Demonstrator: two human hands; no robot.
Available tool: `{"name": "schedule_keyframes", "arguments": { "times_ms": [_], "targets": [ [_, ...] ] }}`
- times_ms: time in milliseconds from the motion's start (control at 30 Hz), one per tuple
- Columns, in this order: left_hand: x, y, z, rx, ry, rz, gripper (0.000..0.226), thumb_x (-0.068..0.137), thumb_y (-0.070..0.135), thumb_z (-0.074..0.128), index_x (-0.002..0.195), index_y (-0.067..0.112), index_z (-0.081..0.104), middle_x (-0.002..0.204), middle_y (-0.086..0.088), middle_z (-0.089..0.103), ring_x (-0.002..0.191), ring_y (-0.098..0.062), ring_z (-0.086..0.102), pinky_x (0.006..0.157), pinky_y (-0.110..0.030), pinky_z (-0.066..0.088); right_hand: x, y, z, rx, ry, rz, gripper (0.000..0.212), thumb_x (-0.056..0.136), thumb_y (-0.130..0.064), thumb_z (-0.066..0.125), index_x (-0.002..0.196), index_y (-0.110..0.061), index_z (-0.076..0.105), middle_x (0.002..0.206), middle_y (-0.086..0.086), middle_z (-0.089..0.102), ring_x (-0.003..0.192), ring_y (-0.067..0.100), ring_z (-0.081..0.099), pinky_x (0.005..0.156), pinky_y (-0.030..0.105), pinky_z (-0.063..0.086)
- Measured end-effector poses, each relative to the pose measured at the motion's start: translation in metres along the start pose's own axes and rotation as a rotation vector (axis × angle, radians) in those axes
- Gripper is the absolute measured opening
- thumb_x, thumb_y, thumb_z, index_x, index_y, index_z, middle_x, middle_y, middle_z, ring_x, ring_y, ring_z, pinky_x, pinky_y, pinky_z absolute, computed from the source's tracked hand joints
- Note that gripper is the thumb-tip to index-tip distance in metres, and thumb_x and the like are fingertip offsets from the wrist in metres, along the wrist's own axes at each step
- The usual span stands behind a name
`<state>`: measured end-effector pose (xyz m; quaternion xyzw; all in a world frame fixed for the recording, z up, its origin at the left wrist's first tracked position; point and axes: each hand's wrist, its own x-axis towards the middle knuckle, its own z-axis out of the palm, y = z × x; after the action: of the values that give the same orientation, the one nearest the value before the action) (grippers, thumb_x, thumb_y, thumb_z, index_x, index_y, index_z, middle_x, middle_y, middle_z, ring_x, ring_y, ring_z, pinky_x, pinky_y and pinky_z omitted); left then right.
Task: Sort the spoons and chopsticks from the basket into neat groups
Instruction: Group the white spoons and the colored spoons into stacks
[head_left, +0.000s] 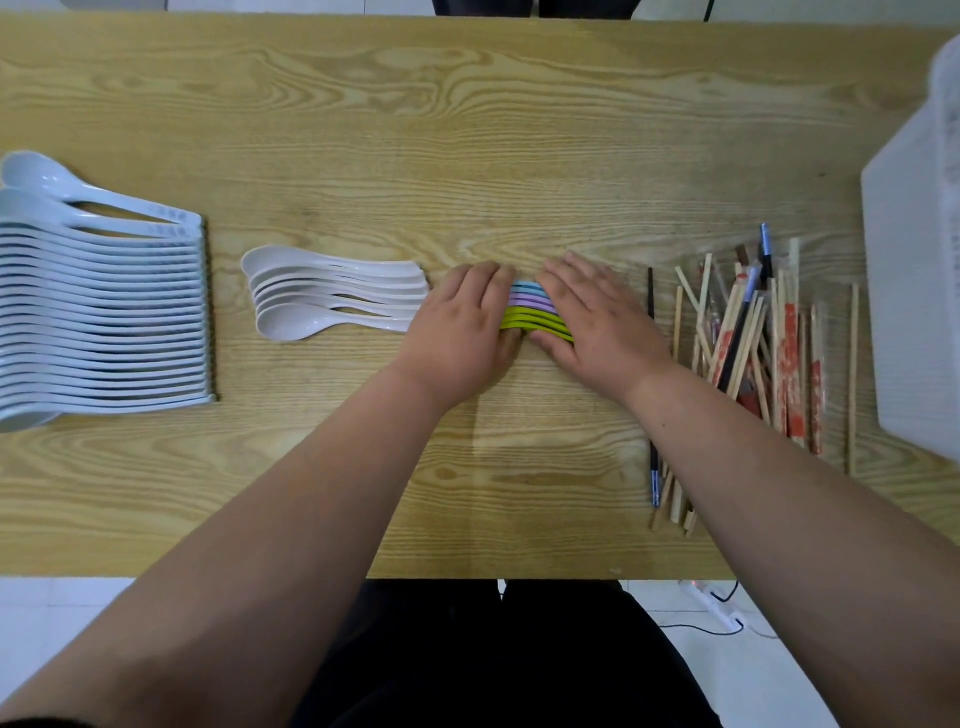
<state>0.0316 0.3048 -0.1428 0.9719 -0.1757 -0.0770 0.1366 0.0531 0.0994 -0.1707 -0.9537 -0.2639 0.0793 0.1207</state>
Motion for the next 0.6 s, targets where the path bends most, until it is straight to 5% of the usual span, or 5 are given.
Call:
{"name": "schedule_keyframes", "arguments": {
  "times_ms": [367,600],
  "targets": [
    [0.007,-0.001,0.003,-0.040,0.054,-0.023,0.045,0.086,0.001,0.060,0.130,-0.012,0.056,0.125,-0.030,0.061,0.125,-0.046,0.055,0.110,-0.050,0.042,0.011,0.001,-0.006,-0.053,-0.060,-0.009,0.068,0.098,-0.050,0.048,0.148,-0.005,0.042,0.161,0.010,0.034,0.152,0.027,0.024,0.123,0.047,0.017],
    [0.007,-0.002,0.004,-0.019,0.053,-0.041,0.053,0.087,0.012,0.063,0.135,-0.009,0.053,0.130,-0.028,0.058,0.128,-0.044,0.052,0.113,-0.048,0.037,0.011,0.000,-0.011,-0.057,-0.073,0.007,0.070,0.099,-0.054,0.046,0.153,-0.010,0.036,0.163,0.005,0.030,0.153,0.025,0.020,0.123,0.048,0.014]
  ]
}}
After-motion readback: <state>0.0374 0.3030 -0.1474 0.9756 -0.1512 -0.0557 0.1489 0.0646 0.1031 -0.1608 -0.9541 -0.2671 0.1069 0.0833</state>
